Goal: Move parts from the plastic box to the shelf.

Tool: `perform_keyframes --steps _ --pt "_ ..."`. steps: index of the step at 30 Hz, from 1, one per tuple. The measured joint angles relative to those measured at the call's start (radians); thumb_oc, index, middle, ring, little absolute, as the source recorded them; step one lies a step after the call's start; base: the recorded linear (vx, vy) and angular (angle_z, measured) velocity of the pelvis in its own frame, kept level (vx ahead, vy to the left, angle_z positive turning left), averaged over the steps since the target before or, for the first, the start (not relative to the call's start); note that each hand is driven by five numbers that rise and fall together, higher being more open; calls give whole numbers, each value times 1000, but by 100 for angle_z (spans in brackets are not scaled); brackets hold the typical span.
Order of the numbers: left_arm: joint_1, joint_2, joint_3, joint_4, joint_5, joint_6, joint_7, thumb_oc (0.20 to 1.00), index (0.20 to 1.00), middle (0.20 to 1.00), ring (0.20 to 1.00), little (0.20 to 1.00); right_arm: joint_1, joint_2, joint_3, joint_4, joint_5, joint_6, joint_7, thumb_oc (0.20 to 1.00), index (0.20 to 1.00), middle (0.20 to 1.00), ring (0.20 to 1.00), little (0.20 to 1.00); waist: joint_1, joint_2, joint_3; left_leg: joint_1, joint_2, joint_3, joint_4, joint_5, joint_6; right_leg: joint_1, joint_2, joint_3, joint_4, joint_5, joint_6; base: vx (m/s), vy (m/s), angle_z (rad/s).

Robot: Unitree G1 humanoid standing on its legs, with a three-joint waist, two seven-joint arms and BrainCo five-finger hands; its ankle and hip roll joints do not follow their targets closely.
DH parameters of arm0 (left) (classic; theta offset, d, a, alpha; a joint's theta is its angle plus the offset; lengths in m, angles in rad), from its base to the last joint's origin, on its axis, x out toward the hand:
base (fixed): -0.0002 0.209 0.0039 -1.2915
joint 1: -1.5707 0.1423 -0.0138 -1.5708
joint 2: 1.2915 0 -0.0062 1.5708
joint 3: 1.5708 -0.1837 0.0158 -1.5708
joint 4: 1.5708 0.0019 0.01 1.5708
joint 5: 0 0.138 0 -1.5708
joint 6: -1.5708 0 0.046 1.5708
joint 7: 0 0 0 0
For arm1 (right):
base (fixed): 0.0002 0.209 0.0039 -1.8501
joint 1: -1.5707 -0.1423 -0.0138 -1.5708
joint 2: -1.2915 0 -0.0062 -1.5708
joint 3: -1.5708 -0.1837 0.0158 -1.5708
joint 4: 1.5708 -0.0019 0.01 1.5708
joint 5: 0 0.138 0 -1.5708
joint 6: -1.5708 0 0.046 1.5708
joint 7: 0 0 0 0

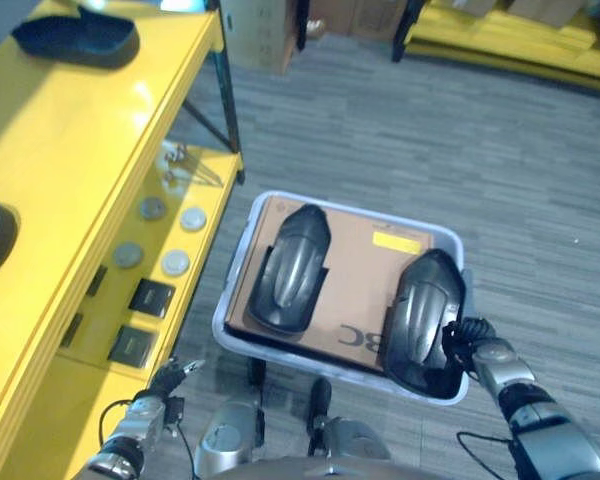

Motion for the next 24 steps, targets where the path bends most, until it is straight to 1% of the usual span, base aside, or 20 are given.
perform_keyframes --steps 1,3,4,6,8,9,11,12,13,14,15,17,18,19,21,24 --pt "6 3 1 -2 7 1 22 1000 1000 1000 1000 1000 12 2 -1 5 -8 -15 -17 200 200 200 200 200 -1 -4 -28 -3 2 3 0 -1 -2 0 1 0 -2 -5 -3 0 -68 -2" --pt "30 5 46 -74 17 16 70 1000 1000 1000 1000 1000 66 -11 -10 -129 -52 -12 -47 200 200 200 200 200 -3 -6 -33 16 6 19 0 -1 -2 15 2 0 -1 -5 -2 -1 -50 2" --pt "47 11 62 -120 19 17 104 1000 1000 1000 1000 1000 86 -18 -10 -190 -82 -32 -68 200 200 200 200 200 -3 -6 -37 25 7 19 0 -1 -2 29 2 0 -2 -6 -2 -1 -49 3" --pt "61 19 63 -189 33 21 143 1000 1000 1000 1000 1000 111 -20 -26 -253 -107 -51 -81 200 200 200 200 200 0 -6 -54 25 7 20 0 -2 -2 28 3 -1 -6 -19 -5 1 -42 7" --pt "85 35 67 -307 53 35 161 1000 1000 1000 1000 1000 145 -25 -45 -350 -141 -65 -100 200 200 200 200 200 1 -5 -60 26 9 23 0 -2 -2 29 3 -4 -5 -18 -5 -4 -31 12" --pt "106 61 65 -447 62 51 173 1000 1000 1000 1000 1000 176 -33 -69 -444 -186 -78 -117 200 200 200 200 200 5 -4 -60 23 9 28 0 -2 -2 29 2 -6 -5 -17 -5 3 -38 12" --pt "104 75 64 -487 67 43 174 1000 1000 1000 1000 1000 175 -36 -83 -465 -209 -107 -124 200 200 200 200 200 8 -2 -66 24 9 34 0 -2 -2 30 1 -6 -6 -17 -5 2 -34 5" --pt "104 97 65 -594 60 86 165 1000 1000 1000 1000 1000 204 -40 -111 -538 -230 -98 -123 200 200 200 200 200 6 0 -68 23 9 39 0 -2 -2 31 0 -7 -5 -16 -4 4 -24 7" --pt "128 126 64 -719 61 88 155 1000 1000 1000 1000 1000 238 -43 -136 -608 -249 -106 -132 200 200 200 200 200 7 1 -68 19 9 41 0 -2 -2 29 0 -10 -3 -16 -4 16 -34 7" --pt "131 162 72 -862 53 82 125 1000 1000 1000 1000 1000 253 -67 -141 -674 -282 -127 -146 200 200 200 200 200 5 3 -69 27 8 43 0 -2 -2 35 -3 -10 0 -10 6 0 0 0" --pt "119 175 78 -923 41 82 102 1000 1000 1000 1000 1000 253 -77 -140 -711 -290 -140 -154 200 200 200 200 200 2 5 -71 31 7 44 0 -2 -2 40 -4 -9 0 -10 7 22 -21 -3" --pt "64 172 77 -962 6 75 52 1000 1000 1000 1000 1000 241 -93 -139 -739 -323 -184 -176 200 200 200 200 200 2 12 -77 37 5 44 0 -2 -2 54 -5 -8 0 -16 11 0 0 0" --pt "44 169 77 -966 -10 76 32 1000 1000 1000 1000 1000 232 -100 -139 -748 -325 -194 -184 200 200 200 200 200 0 14 -79 40 5 45 0 -2 -2 55 -5 -7 -1 -17 10 0 0 0" --pt "29 168 76 -975 -45 81 1 1000 1000 1000 1000 1000 221 -106 -139 -764 -336 -199 -192 200 200 200 200 200 -3 15 -79 42 5 45 0 -3 -2 56 -5 -7 -1 -23 2 31 -3 -1" --pt "7 162 68 -1015 -99 87 -48 1000 1000 1000 1000 1000 199 -120 -137 -802 -361 -207 -195 200 200 200 200 200 -8 18 -81 43 6 45 0 -3 -2 56 -5 -7 0 -22 2 0 0 0" --pt "-20 135 36 -1046 -191 98 -116 1000 1000 1000 1000 1000 144 -129 -113 -818 -363 -249 -205 200 200 200 200 200 -13 21 -84 59 6 49 0 -5 2 66 -6 -5 0 -17 7 14 10 -3"
